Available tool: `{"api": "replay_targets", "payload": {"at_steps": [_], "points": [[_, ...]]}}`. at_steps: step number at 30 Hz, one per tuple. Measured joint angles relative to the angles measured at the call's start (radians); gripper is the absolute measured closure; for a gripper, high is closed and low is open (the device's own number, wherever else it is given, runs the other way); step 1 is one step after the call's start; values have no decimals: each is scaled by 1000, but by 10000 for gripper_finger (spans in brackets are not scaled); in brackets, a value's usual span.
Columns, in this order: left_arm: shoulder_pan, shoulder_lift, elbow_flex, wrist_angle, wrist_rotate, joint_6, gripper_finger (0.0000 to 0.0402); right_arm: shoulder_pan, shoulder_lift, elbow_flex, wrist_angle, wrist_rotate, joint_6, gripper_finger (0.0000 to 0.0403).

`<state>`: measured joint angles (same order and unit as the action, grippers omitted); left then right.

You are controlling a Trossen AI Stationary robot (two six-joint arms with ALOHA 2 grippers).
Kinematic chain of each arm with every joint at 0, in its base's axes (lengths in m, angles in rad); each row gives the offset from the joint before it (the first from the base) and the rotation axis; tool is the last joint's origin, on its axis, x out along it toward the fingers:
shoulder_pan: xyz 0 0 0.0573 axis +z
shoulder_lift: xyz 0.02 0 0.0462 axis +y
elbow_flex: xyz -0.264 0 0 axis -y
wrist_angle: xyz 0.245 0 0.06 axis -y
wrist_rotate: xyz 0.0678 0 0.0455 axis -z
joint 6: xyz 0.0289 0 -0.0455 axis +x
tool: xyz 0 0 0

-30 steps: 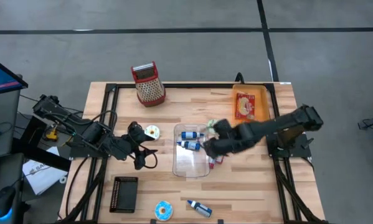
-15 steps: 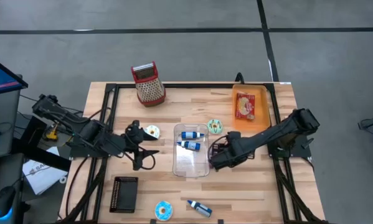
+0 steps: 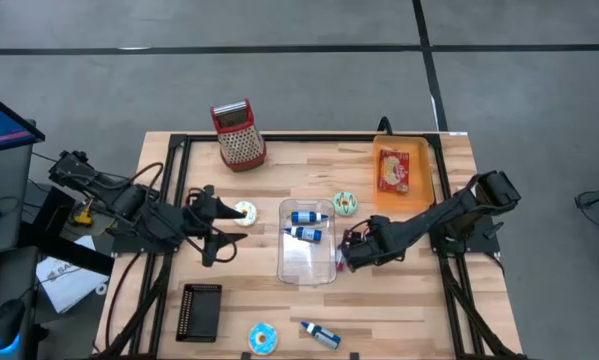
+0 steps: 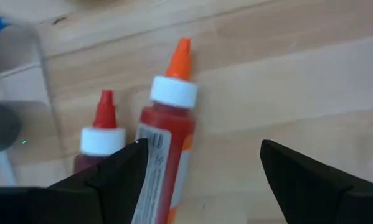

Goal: Pick & Place Food Item
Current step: Put the orange food coloring bottle into the transparent bin

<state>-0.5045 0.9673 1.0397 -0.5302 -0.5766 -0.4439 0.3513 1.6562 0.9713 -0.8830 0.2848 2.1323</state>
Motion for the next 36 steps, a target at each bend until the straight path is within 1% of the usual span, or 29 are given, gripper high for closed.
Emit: {"api": "replay_targets", "payload": {"at_steps": [3, 8, 12, 18, 22, 28, 32, 36], "points": [[2, -1, 0, -2, 0, 0, 165, -18, 0, -23, 28, 3, -8, 101], [2, -2, 0, -1, 0, -2, 165, -50, 0, -65, 141, 2, -42, 101], [2, -2, 0, -1, 0, -6, 165, -56, 0, -78, 137, -7, -46, 101], [2, -2, 0, 0, -3, -7, 165, -22, 0, -82, 125, -39, -63, 101], [2, -2, 0, -1, -16, -8, 165, 5, 0, -119, 137, -88, -46, 101], [2, -2, 0, 0, -27, -8, 165, 56, -3, -142, 131, -85, -9, 104], [2, -2, 0, 0, -29, -8, 165, 60, -2, -143, 111, -101, -3, 127], [2, -2, 0, 1, -34, -14, 165, 57, -2, -144, 93, -113, -7, 167]]}}
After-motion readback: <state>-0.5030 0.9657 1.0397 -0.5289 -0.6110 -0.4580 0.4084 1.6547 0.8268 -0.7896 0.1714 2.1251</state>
